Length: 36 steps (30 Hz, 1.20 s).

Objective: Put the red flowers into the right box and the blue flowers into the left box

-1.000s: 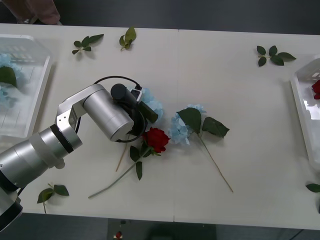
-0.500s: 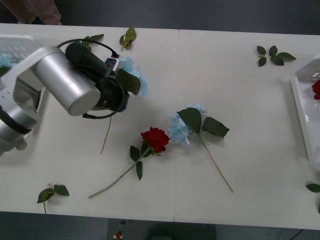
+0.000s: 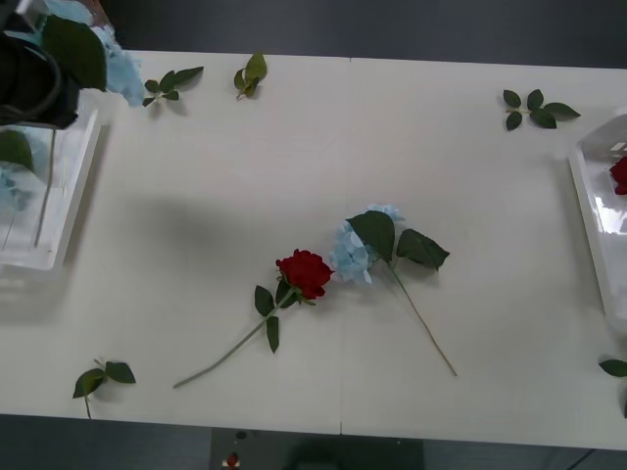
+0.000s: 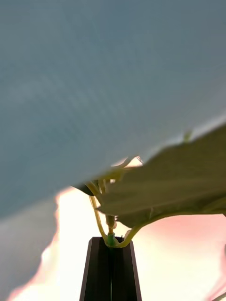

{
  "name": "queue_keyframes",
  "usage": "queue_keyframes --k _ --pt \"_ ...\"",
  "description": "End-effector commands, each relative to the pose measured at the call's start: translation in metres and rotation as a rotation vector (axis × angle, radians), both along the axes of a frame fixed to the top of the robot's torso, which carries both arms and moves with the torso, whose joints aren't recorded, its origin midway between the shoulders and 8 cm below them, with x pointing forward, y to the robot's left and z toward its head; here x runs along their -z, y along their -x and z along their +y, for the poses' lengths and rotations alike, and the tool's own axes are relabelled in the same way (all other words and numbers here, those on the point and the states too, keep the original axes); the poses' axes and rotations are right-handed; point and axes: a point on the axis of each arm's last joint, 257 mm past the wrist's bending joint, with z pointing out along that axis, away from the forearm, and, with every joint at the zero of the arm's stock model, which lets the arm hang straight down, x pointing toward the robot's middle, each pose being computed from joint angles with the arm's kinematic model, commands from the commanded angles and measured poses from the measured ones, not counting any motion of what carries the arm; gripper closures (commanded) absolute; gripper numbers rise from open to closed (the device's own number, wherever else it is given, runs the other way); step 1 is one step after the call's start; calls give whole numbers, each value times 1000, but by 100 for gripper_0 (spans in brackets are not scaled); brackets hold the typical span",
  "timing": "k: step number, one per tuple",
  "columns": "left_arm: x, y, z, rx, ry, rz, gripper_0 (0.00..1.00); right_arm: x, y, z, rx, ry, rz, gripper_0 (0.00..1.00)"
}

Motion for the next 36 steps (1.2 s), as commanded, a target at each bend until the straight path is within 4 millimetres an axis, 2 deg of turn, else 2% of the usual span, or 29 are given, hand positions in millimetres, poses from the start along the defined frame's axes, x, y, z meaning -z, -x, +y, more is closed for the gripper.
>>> queue_keyframes --k 1,2,4,7,10,16,20,23,26,31,36 --pt "-16 4 57 10 -66 -5 100 -23 -11 -1 -59 55 -25 1" --pt "-14 4 63 10 -71 -5 100 -23 -10 -2 -58 55 -24 0" --pt "-7 3 91 3 -104 -6 100 -25 -13 1 -69 59 -28 0" --pt "3 0 116 8 -145 -6 100 -28 -12 5 -81 57 -16 0" --pt "20 -3 151 6 -211 -6 100 -41 -12 18 -113 53 3 0" --pt "48 -10 192 27 -276 -10 100 -75 -4 53 -184 17 40 0" --pt "59 -13 208 43 -321 -2 100 -92 4 81 -242 -3 71 0" --pt "65 -16 223 48 -409 -5 100 -102 13 109 -302 -61 88 0" --pt "74 -19 227 59 -465 -10 100 -107 22 127 -339 -109 102 0" --pt "89 -24 219 101 -499 -11 100 -112 33 146 -383 -158 121 0" --pt "100 -28 213 129 -516 -14 100 -118 34 166 -434 -196 112 0"
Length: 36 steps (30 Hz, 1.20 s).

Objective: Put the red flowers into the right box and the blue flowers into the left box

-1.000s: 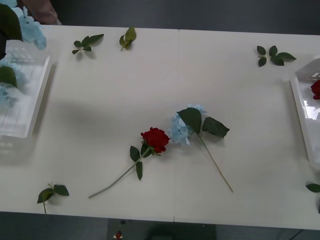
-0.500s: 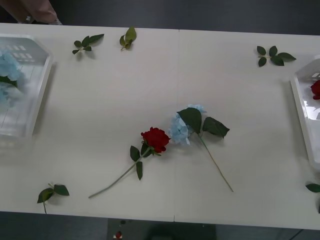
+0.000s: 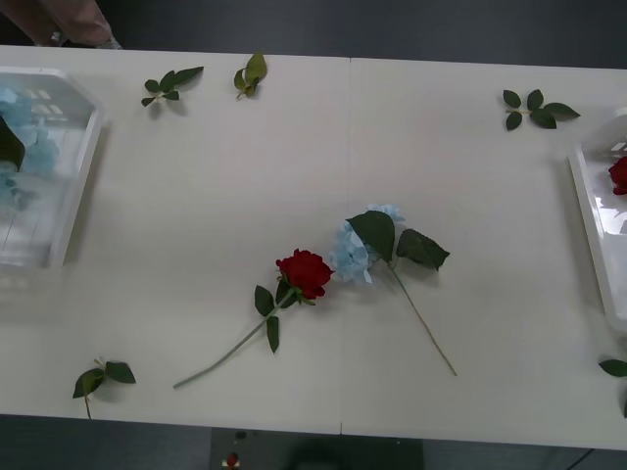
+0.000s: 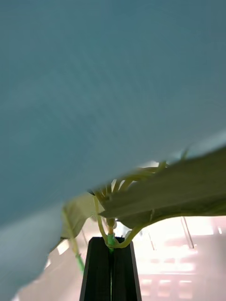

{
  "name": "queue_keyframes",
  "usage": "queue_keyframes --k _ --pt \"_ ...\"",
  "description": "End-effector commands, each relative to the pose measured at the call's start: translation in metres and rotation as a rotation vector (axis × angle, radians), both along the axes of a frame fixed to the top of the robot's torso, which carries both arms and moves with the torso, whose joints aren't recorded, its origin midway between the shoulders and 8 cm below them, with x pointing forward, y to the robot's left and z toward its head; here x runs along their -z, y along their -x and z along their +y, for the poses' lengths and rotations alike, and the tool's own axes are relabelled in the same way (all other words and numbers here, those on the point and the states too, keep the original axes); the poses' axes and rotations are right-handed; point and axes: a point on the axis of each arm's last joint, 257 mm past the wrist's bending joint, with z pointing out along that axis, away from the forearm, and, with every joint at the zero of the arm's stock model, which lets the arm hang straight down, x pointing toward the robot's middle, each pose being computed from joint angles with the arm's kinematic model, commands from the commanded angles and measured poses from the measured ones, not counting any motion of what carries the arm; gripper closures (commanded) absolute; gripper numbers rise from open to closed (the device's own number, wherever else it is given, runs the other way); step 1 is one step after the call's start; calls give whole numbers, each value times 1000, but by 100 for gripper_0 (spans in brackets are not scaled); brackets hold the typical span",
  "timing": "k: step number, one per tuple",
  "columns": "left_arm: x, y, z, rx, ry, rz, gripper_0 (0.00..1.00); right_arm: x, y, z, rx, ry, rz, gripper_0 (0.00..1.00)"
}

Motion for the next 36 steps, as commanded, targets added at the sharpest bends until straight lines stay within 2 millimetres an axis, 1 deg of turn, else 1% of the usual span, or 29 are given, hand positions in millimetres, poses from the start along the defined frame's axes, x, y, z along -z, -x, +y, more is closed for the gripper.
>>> queue_keyframes --k 1,4,7,8,12,14,16,18,19,20,21,23,25,28,29,31,32,33,36 --pt "-5 3 12 12 -50 -7 100 -17 -4 17 -67 6 -38 0" --pt "-4 5 20 8 -82 -2 100 -16 -6 28 -90 1 -42 0" --pt "-6 9 35 0 -151 4 100 -10 -6 44 -123 9 -61 0" --pt "-5 10 37 1 -160 7 100 -9 -6 46 -129 14 -64 0" --pt "-3 11 39 11 -180 13 100 -4 -1 68 -176 39 -90 0" --pt "-2 11 39 29 -199 23 100 0 2 82 -201 39 -103 0" --pt "-2 10 39 54 -222 34 96 4 6 92 -222 45 -110 0" --pt "-3 10 38 74 -240 42 78 9 9 109 -258 56 -117 0" --pt "-3 10 39 77 -243 42 64 12 11 116 -271 63 -119 0" --pt "-2 10 38 80 -243 43 53 14 12 121 -272 62 -121 0" --pt "-1 9 38 84 -242 37 41 16 13 131 -278 62 -126 0" --pt "-2 7 37 91 -241 23 27 22 16 144 -286 63 -128 0" --pt "-1 5 35 102 -239 6 18 27 19 159 -303 64 -131 0" --pt "-3 0 30 114 -217 -19 12 36 26 180 -330 57 -132 0" --pt "-4 0 28 113 -201 -25 11 39 28 186 -337 52 -133 0" --pt "-7 -2 20 111 -134 -46 8 47 33 202 -347 32 -132 0" --pt "-9 -3 17 110 -111 -55 7 49 34 206 -353 29 -130 0" --pt "-13 -5 10 112 -60 -72 4 54 37 214 -360 23 -126 0" --pt "-25 -10 -18 140 57 -112 1 68 44 231 -372 10 -103 0"
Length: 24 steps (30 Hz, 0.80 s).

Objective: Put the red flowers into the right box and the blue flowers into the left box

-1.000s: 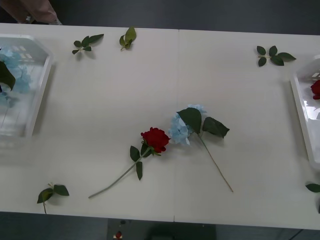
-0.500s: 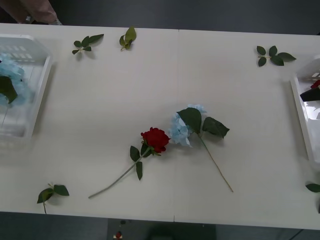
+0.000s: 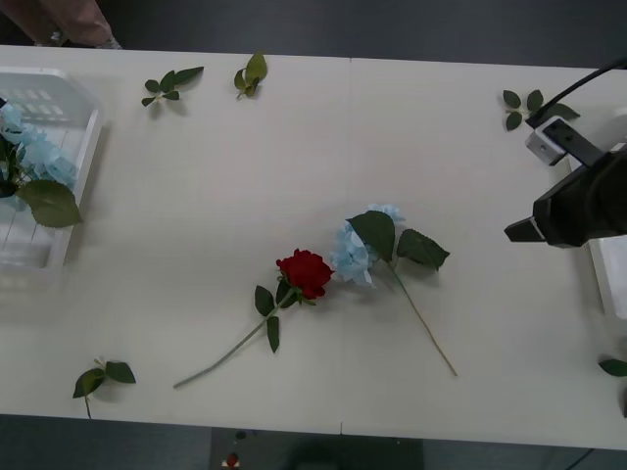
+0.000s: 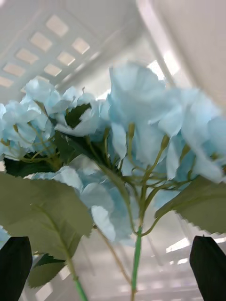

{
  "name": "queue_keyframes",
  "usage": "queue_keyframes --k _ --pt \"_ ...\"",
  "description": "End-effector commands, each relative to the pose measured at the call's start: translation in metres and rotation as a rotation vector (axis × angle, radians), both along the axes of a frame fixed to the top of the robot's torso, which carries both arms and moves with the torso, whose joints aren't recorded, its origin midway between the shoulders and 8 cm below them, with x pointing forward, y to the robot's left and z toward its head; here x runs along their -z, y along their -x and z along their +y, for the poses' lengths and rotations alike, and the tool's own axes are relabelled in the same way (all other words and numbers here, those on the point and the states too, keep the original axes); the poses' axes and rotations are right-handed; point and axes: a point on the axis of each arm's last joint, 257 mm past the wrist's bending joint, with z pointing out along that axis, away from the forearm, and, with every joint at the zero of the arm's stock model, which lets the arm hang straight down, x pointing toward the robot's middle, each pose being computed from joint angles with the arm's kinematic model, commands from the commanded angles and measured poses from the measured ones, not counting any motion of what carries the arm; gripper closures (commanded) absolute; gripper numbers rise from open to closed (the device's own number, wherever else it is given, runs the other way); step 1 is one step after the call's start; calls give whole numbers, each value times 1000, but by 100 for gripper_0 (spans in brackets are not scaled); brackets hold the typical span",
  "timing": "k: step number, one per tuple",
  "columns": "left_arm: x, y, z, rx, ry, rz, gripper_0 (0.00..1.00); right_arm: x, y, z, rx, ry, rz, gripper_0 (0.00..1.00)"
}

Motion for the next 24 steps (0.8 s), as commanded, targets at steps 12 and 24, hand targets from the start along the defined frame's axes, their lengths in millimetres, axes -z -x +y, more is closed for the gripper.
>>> queue_keyframes --k 12,24 --pt "-52 10 -149 93 424 -102 0 37 13 86 47 -142 53 0" --pt "-14 80 -252 173 590 -47 0 87 15 97 128 -46 43 0"
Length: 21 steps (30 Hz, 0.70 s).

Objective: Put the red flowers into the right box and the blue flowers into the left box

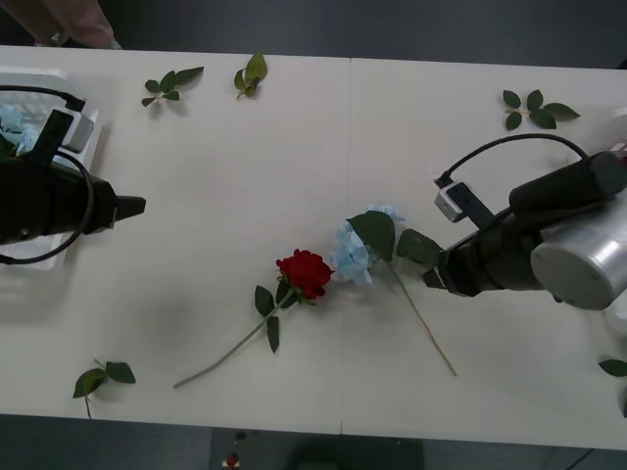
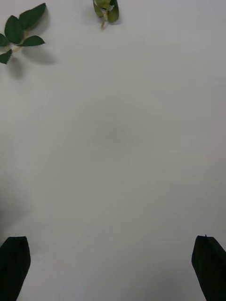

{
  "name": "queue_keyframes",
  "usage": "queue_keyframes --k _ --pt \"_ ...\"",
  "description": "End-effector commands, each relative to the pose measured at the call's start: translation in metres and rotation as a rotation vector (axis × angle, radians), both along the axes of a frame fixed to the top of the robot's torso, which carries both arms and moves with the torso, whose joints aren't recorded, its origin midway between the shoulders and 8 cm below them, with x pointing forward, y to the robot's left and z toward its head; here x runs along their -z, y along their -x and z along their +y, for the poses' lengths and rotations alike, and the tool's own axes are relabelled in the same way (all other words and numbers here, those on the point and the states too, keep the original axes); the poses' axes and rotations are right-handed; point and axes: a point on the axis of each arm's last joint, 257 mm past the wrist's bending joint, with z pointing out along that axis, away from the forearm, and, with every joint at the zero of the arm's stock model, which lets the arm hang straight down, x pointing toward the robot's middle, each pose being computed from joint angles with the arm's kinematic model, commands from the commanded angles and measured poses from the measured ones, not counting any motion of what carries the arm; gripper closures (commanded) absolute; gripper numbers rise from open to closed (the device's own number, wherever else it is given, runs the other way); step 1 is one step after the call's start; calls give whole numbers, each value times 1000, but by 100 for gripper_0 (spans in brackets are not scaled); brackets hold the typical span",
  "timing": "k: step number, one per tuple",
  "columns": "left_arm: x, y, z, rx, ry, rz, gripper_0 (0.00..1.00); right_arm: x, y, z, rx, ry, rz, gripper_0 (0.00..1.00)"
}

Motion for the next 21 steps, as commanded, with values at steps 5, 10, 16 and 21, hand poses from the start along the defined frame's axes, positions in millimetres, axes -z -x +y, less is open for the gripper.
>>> queue_keyframes --k 5,10,16,21 --pt "10 22 -56 80 40 2 0 16 -6 19 26 -24 -36 0" --pt "26 27 -82 119 14 1 0 34 -14 25 33 -53 -36 0" --pt "46 29 -111 160 -56 -17 0 52 -19 29 38 -54 -26 0" --pt "63 33 -132 164 -90 -21 0 68 -20 30 29 -14 -27 0"
